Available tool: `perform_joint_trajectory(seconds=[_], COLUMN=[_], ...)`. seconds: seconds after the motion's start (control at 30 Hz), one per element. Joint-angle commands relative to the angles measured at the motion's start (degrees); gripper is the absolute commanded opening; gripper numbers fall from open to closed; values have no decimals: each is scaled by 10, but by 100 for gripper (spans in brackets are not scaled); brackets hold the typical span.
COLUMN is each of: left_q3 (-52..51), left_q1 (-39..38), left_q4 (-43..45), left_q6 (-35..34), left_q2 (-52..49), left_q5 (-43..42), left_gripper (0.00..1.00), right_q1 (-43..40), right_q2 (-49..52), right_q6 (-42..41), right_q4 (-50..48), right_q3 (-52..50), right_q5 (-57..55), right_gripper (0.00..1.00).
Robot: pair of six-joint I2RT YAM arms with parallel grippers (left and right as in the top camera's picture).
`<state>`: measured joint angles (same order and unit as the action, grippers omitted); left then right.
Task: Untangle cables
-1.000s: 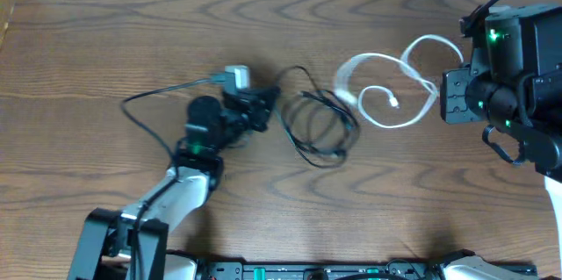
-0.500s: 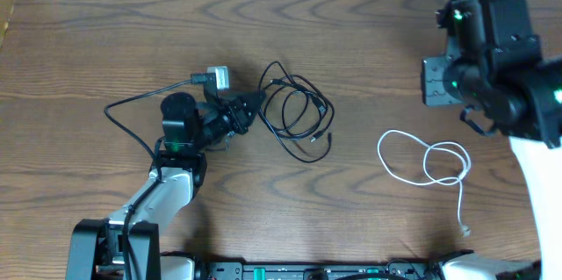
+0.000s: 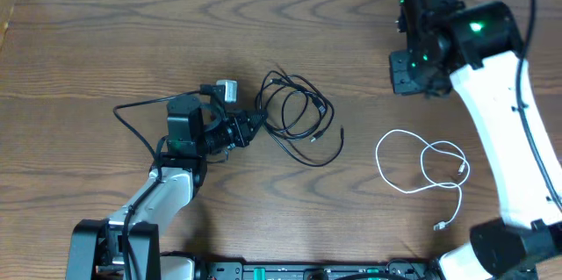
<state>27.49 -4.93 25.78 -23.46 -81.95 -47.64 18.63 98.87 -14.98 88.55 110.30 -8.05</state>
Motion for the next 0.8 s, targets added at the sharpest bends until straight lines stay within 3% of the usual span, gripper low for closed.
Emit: perform_joint_trajectory(seconds=[0.0,0.1,0.3,0.77], left_q3=[9,9,8,7], left_q1=[1,1,1,1], left_q4=[-14,-29,-31,-72], left_q6=[27,31,33,59], left_q2=[7,7,7,7], left_q5=[-8,-8,-9,-9], left_gripper=[8,8,8,8], right_q1=[-3,-3,-3,-4], right_q2=[19,23,23,-79], right_q6=[-93,-160,-218,-234], right_q4=[2,-17,-67,-344], right_q3=[-17,-66,-170,-469], right_q5=[-10,-36,-66,-64], right_gripper=[27,31,32,49])
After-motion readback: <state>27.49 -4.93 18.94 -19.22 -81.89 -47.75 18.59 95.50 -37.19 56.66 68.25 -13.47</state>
